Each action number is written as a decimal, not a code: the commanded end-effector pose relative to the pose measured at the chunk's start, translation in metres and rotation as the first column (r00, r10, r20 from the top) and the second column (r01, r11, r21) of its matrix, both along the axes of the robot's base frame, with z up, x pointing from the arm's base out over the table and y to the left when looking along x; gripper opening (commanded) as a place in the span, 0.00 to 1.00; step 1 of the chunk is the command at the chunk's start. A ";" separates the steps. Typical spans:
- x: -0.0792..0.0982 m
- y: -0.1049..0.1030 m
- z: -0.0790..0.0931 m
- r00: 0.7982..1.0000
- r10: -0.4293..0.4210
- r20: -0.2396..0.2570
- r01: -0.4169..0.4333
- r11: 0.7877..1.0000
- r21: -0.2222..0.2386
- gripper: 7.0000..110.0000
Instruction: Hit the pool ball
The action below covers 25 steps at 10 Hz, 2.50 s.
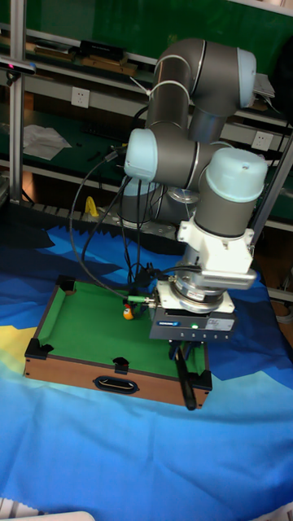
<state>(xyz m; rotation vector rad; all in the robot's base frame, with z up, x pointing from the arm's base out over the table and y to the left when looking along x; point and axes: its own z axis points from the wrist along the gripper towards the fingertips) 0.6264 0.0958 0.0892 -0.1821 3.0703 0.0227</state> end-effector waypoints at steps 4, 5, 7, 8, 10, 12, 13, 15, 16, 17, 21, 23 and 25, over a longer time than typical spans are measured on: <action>0.034 0.059 0.036 0.984 0.155 0.089 -0.161 0.984 0.070 0.00; 0.038 0.068 0.043 0.981 0.166 0.102 -0.175 0.981 0.081 0.00; 0.046 0.083 0.052 0.970 0.201 0.135 -0.215 0.971 0.102 0.00; 0.051 0.091 0.054 0.963 0.218 0.159 -0.236 0.966 0.103 0.00; 0.057 0.097 0.057 0.937 0.295 0.188 -0.312 0.947 0.071 0.00; 0.064 0.108 0.057 0.882 0.402 0.245 -0.423 0.905 0.041 0.00; 0.064 0.110 0.056 0.868 0.428 0.253 -0.450 0.892 0.033 0.00; 0.068 0.109 0.052 0.853 0.448 0.267 -0.465 0.885 0.000 0.00; 0.068 0.113 0.049 0.854 0.439 0.278 -0.457 0.890 0.000 0.00; 0.068 0.112 0.049 0.847 0.455 0.275 -0.469 0.883 -0.014 0.00; 0.071 0.100 0.048 0.787 0.560 0.260 -0.552 0.827 -0.107 0.00; 0.069 0.107 0.050 0.802 0.529 0.278 -0.531 0.844 -0.077 0.00; 0.076 0.109 0.059 0.835 0.461 0.299 -0.473 0.880 -0.038 0.00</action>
